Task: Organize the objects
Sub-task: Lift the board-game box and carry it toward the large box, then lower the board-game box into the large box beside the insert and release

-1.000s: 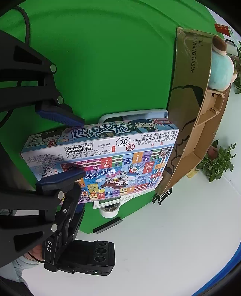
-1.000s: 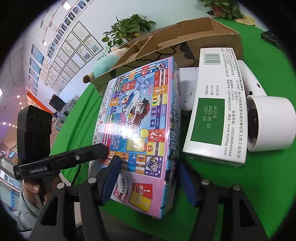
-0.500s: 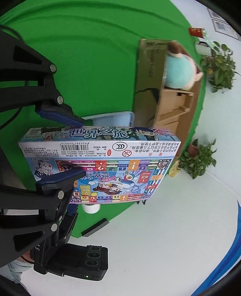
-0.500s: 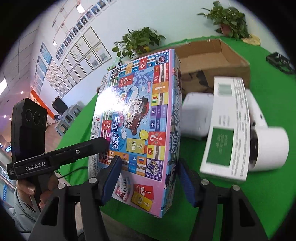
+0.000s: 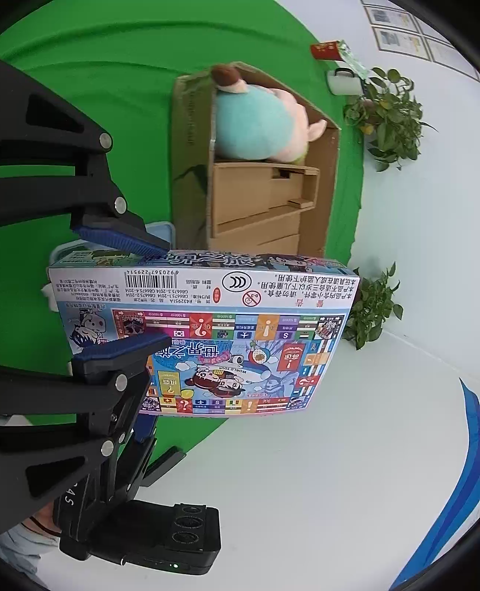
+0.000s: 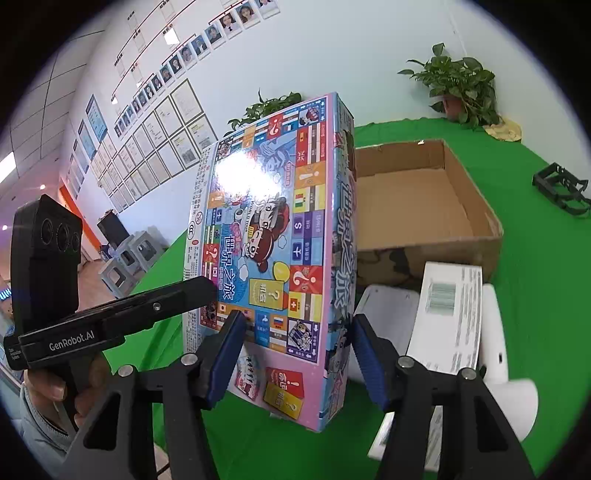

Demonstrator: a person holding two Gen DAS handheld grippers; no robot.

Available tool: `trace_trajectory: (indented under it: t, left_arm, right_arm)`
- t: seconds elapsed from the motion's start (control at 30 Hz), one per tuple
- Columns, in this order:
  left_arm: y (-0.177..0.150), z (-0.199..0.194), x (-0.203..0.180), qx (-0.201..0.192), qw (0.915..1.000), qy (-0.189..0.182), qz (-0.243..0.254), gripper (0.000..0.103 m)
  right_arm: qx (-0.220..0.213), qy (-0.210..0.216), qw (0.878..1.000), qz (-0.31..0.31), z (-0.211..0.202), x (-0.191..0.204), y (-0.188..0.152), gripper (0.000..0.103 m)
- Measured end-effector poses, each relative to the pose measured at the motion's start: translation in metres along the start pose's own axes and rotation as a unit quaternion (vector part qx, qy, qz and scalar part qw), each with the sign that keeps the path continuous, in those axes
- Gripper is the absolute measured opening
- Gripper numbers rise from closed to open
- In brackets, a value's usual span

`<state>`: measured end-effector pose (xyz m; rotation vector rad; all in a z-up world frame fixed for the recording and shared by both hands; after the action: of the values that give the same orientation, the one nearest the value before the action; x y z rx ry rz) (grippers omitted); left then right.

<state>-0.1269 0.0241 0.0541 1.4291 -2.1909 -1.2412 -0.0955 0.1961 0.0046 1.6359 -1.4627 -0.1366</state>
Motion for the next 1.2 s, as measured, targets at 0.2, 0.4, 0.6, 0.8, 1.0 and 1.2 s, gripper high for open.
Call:
trace_trajectory:
  t: [0.2, 0.4, 0.6, 0.8, 1.0, 1.2]
  left_arm:
    - [0.038, 0.018, 0.012, -0.012, 0.9999, 0.002, 0.007, 0.040]
    - [0.084, 0.041, 0.030, -0.015, 0.9997, 0.012, 0.015, 0.040]
    - [0.121, 0.078, 0.043, 0.003, 0.9999, -0.001, 0.012, 0.040]
    - [0.131, 0.130, 0.053, 0.046, 0.9989, -0.006, -0.007, 0.040]
    - [0.118, 0.177, 0.058, 0.091, 0.9957, 0.006, -0.016, 0.040]
    - [0.095, 0.201, 0.069, 0.145, 0.9883, 0.038, -0.031, 0.039]
  right_arm:
    - [-0.018, 0.004, 1.000, -0.008, 0.007, -0.005, 0.029, 0.058]
    - [-0.028, 0.013, 0.999, -0.012, 0.021, -0.011, 0.070, 0.058]
    - [-0.033, 0.021, 0.999, 0.000, 0.036, -0.027, 0.112, 0.058]
    - [-0.016, 0.019, 1.000, 0.020, 0.060, -0.055, 0.131, 0.057]
    - [0.024, 0.013, 0.998, 0.055, 0.091, -0.087, 0.127, 0.057]
    - [0.079, 0.004, 0.994, 0.077, 0.120, -0.098, 0.110, 0.057]
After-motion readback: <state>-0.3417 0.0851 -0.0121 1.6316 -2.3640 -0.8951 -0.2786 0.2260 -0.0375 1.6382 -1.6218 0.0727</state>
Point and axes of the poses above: each gripper's, at about its wrist camera, not at the fingertips, and z roughly the way its jaws point, x to its left, y to its top, the point moved 4 cm from there along z, roughly the way its jaws point, and after that the axes turned 10 degrees about z, right-handed, at the moved point
